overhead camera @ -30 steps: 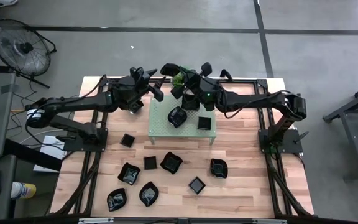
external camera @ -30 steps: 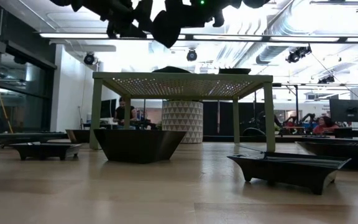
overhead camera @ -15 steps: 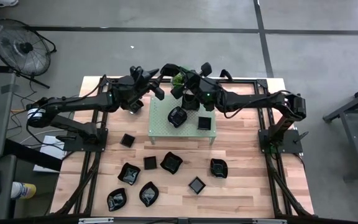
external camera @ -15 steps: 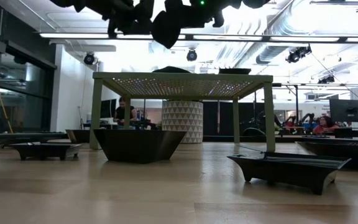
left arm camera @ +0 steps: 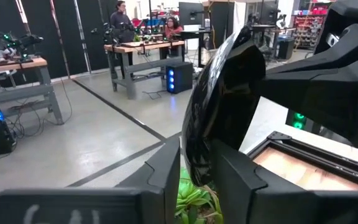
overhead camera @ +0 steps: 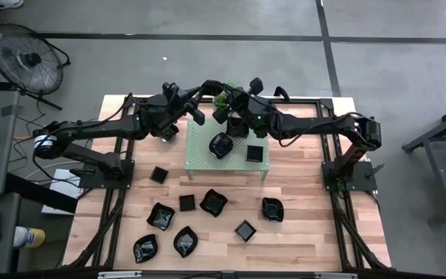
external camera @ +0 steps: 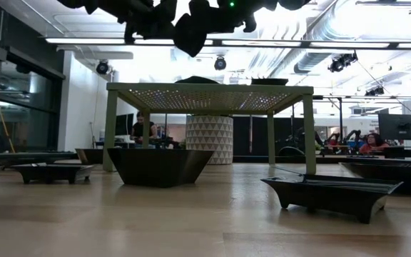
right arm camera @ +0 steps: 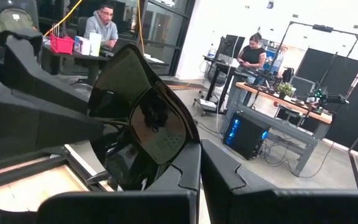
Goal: Pick & Place Mini shaped plates
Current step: Stack the black leaf plate on the other black leaf plate on the shelf
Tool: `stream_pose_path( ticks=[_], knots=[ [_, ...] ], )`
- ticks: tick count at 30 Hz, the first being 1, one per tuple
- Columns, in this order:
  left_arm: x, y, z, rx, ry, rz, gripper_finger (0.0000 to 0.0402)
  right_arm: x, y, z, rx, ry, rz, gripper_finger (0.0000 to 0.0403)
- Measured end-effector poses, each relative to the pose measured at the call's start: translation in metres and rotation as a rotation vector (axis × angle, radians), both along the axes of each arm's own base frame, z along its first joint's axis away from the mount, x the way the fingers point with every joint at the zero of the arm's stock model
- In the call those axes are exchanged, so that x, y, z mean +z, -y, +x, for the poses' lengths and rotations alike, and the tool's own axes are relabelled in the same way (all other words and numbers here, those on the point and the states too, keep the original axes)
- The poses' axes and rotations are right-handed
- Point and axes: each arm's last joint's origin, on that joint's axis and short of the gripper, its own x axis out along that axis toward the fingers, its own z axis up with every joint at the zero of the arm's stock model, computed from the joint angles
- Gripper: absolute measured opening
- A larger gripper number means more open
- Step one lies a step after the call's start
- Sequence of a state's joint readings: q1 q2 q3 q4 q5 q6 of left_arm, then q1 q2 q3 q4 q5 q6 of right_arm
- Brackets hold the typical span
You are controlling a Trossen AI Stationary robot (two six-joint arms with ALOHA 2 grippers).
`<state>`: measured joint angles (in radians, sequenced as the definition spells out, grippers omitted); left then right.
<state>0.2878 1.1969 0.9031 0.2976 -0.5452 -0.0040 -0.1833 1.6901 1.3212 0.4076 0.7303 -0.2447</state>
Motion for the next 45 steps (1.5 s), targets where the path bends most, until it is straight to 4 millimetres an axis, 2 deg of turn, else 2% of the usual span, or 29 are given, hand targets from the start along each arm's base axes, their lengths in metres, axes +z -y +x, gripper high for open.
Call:
stream_pose_path(
  ticks=[11, 24, 31, 34, 39, 45],
  knots=[
    [0.000, 0.000, 0.000, 0.014, 0.000, 0.000, 0.0006, 0.000, 0.000, 0.000, 0.000, -0.004, -0.002, 0.0000],
    [0.000, 0.000, 0.000, 0.021, -0.001, -0.001, 0.0001, -0.001, -0.001, 0.001, 0.058, -0.043, -0.026, 0.0008],
    [0.000, -0.001, -0.001, 0.032, 0.000, 0.000, 0.0001, 0.000, -0.002, -0.001, 0.059, -0.102, -0.059, 0.0066],
    [0.001, 0.000, -0.001, 0.032, 0.000, 0.003, 0.0000, 0.007, -0.002, -0.006, 0.034, -0.080, -0.052, 0.0100],
    [0.003, 0.000, -0.004, 0.037, 0.005, -0.002, 0.0000, 0.022, -0.005, -0.020, 0.029, -0.077, -0.041, 0.0146],
    [0.011, 0.005, -0.014, -0.011, -0.022, -0.067, 0.0000, 0.041, -0.009, -0.050, 0.000, -0.081, 0.039, 0.0173]
  ],
)
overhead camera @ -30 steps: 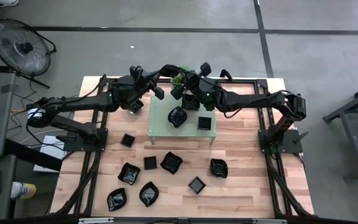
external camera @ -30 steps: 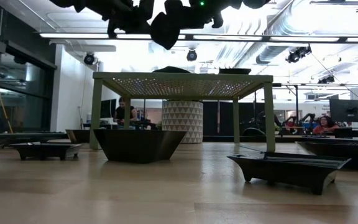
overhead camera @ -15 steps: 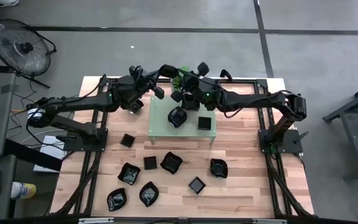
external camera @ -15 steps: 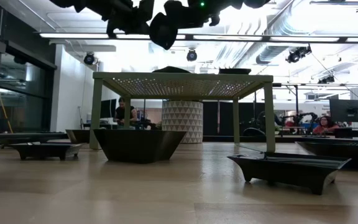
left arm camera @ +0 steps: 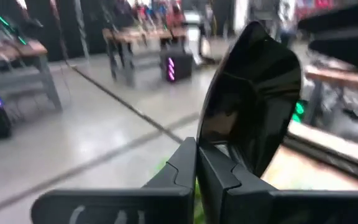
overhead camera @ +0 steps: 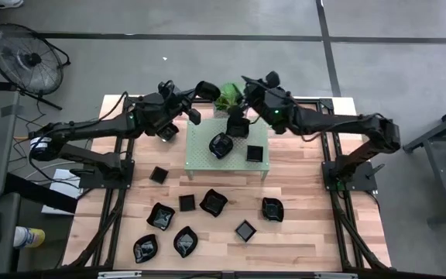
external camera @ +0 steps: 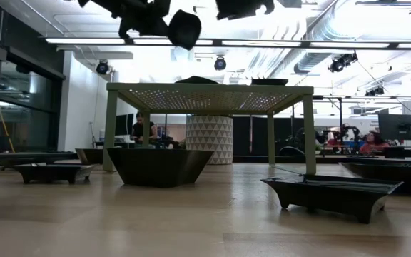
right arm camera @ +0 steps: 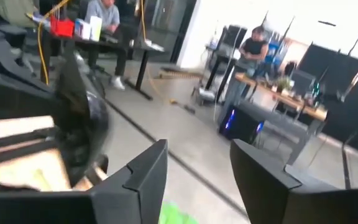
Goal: Pick & Place Mini shaped plates
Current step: Stack the black leaf plate on the other black leaf plate on the shelf
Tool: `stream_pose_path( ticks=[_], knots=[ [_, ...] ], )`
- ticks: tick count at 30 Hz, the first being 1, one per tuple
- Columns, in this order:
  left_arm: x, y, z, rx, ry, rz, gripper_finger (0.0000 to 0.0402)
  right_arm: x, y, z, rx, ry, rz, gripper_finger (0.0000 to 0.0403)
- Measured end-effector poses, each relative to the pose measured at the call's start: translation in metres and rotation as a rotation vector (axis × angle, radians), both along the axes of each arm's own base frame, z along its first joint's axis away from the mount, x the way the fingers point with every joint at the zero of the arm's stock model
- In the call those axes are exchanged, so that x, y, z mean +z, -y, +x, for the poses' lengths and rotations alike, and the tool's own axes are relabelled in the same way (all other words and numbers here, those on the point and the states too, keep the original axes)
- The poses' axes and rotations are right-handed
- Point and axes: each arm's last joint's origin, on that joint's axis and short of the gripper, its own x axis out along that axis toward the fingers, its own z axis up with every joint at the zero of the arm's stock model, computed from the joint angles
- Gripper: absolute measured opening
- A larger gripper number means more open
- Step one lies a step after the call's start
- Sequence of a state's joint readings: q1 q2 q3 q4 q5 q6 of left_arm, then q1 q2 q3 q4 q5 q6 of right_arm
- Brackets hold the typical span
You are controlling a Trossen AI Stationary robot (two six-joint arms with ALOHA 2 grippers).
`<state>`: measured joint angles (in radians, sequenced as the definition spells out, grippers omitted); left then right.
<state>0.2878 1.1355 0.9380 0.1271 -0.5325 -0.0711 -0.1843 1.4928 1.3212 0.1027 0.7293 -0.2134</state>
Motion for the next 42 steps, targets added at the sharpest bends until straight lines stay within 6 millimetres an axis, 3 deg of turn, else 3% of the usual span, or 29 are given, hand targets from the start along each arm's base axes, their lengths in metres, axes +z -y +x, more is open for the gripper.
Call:
stream_pose_path(
  ticks=[5, 12, 17, 28, 42],
  knots=[
    [0.015, 0.004, -0.007, -0.065, -0.107, -0.167, 0.0000, 0.010, 0.000, -0.029, -0.022, -0.022, 0.096, 0.0170],
    [0.037, 0.011, -0.020, -0.070, -0.108, -0.447, 0.0000, 0.021, -0.006, -0.067, -0.046, -0.071, 0.163, 0.0161],
    [0.037, 0.014, -0.025, -0.067, -0.078, -0.611, 0.0000, 0.026, -0.010, -0.088, -0.054, -0.111, 0.184, 0.0165],
    [-0.003, -0.008, 0.008, -0.136, -0.114, -0.993, 0.0000, 0.028, -0.006, -0.125, -0.017, -0.200, 0.272, 0.0165],
    [-0.034, -0.010, 0.027, -0.087, -0.162, -1.310, 0.0000, 0.029, -0.009, -0.167, -0.017, -0.273, 0.349, 0.0163]
  ],
)
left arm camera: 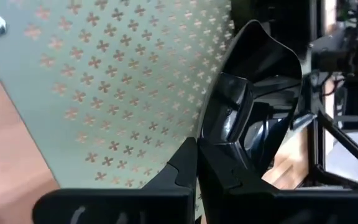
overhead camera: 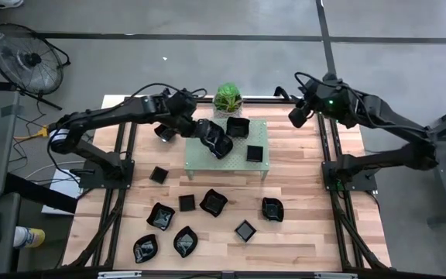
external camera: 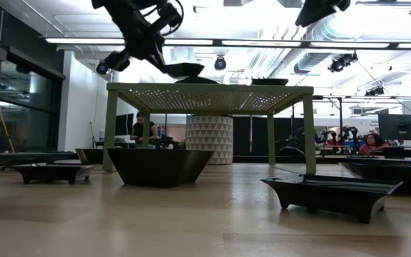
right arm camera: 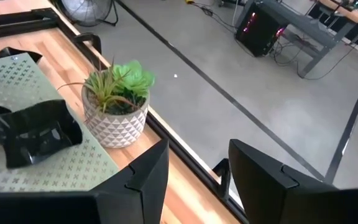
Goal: Pick & Place Mini shaped plates
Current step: Stack the black leaf plate on the other black leaf plate on the shelf
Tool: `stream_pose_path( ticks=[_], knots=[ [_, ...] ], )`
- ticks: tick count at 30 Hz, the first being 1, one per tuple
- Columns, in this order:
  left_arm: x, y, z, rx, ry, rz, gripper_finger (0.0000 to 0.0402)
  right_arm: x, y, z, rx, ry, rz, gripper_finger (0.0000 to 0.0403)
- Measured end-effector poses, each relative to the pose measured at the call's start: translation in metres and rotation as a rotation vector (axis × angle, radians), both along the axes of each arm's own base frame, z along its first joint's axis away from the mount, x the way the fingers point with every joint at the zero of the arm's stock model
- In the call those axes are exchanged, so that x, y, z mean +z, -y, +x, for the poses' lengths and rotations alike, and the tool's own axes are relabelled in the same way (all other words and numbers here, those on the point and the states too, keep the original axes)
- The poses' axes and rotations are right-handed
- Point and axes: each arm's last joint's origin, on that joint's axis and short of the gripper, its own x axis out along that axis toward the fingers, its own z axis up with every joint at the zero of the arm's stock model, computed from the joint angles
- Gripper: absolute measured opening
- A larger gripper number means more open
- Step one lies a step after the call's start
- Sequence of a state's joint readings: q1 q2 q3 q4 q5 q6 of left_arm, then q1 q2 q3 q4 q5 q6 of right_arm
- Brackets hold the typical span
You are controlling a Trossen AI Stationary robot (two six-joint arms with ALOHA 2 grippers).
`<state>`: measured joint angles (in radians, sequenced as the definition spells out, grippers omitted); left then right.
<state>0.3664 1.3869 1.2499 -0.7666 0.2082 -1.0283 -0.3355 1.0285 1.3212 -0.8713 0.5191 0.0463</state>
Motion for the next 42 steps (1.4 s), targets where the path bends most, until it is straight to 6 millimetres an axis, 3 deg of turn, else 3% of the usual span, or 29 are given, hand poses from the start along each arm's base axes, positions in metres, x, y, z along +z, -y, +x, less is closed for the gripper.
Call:
stream_pose_path(
  ticks=[8, 18, 36, 42],
  knots=[
    [-0.001, 0.000, 0.000, 0.071, -0.005, -0.045, 0.0000, 0.002, -0.001, -0.013, -0.003, -0.016, -0.006, 0.0163],
    [-0.012, 0.010, 0.011, 0.062, -0.060, -0.082, 0.0000, 0.002, 0.002, -0.015, 0.030, -0.027, 0.008, 0.0161],
    [-0.011, 0.009, 0.019, 0.088, -0.005, -0.069, 0.0000, 0.001, 0.001, -0.015, 0.046, -0.038, 0.022, 0.0158],
    [-0.012, 0.019, 0.021, 0.098, -0.025, -0.059, 0.0000, 0.001, 0.001, -0.015, 0.046, -0.040, 0.022, 0.0156]
  ],
)
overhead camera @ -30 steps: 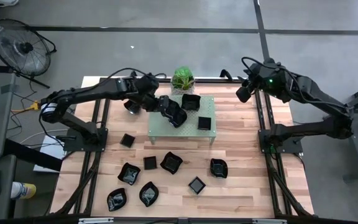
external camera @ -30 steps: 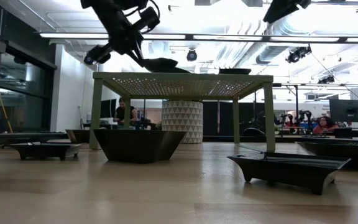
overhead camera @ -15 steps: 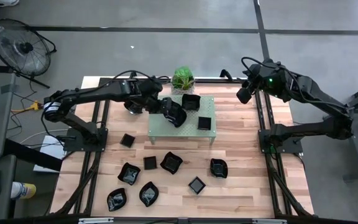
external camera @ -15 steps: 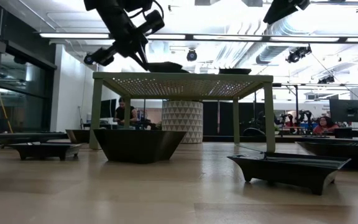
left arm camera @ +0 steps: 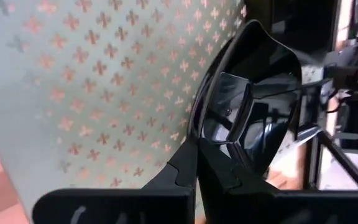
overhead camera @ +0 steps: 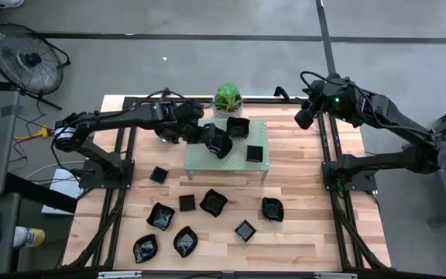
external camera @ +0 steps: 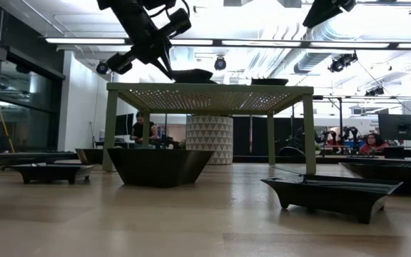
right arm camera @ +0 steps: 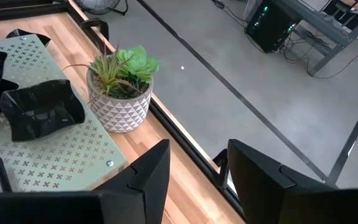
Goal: Pick & Place Mini shaped plates
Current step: Stack the black leaf plate on the other black leaf plate on the shelf
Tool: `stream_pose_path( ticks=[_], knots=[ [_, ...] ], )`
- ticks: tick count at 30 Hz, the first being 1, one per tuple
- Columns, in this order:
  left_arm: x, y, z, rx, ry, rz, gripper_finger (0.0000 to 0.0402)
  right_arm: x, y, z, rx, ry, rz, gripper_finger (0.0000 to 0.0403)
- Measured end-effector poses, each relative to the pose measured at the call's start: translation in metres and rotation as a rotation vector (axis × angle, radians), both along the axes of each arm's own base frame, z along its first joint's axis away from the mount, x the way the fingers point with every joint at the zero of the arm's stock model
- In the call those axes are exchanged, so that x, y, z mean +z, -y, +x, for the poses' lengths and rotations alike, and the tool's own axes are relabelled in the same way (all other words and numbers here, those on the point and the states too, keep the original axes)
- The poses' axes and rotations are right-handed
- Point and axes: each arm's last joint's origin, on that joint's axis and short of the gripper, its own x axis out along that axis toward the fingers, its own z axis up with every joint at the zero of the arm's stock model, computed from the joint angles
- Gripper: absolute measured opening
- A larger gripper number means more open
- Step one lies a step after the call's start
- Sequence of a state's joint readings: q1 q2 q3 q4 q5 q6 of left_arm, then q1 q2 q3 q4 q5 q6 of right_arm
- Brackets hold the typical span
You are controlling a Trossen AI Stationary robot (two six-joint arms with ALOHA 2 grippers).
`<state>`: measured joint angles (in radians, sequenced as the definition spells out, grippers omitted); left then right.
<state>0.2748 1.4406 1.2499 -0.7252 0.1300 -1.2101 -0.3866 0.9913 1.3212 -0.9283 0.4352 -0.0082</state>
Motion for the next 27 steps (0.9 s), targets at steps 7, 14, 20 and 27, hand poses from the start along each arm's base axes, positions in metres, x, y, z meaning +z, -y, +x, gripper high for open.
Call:
stream_pose_path(
  ticks=[7, 14, 20, 27],
  knots=[
    [-0.0024, 0.0083, -0.0011, 0.019, -0.042, -0.022, 0.0000, -0.0006, -0.0002, -0.0004, 0.000, -0.007, 0.003, 0.0155],
    [-0.0022, 0.0075, -0.0011, 0.034, -0.040, -0.021, 0.0000, -0.0006, -0.0002, -0.0004, 0.000, -0.007, 0.003, 0.0154],
    [-0.0058, 0.0089, -0.0063, 0.023, -0.105, -0.034, 0.0000, -0.0008, -0.0002, -0.0005, 0.001, -0.009, 0.004, 0.0154],
    [-0.0066, 0.0096, -0.0078, 0.005, -0.121, -0.037, 0.0000, -0.0009, -0.0004, -0.0004, 0.008, -0.008, 0.010, 0.0154]
  ],
)
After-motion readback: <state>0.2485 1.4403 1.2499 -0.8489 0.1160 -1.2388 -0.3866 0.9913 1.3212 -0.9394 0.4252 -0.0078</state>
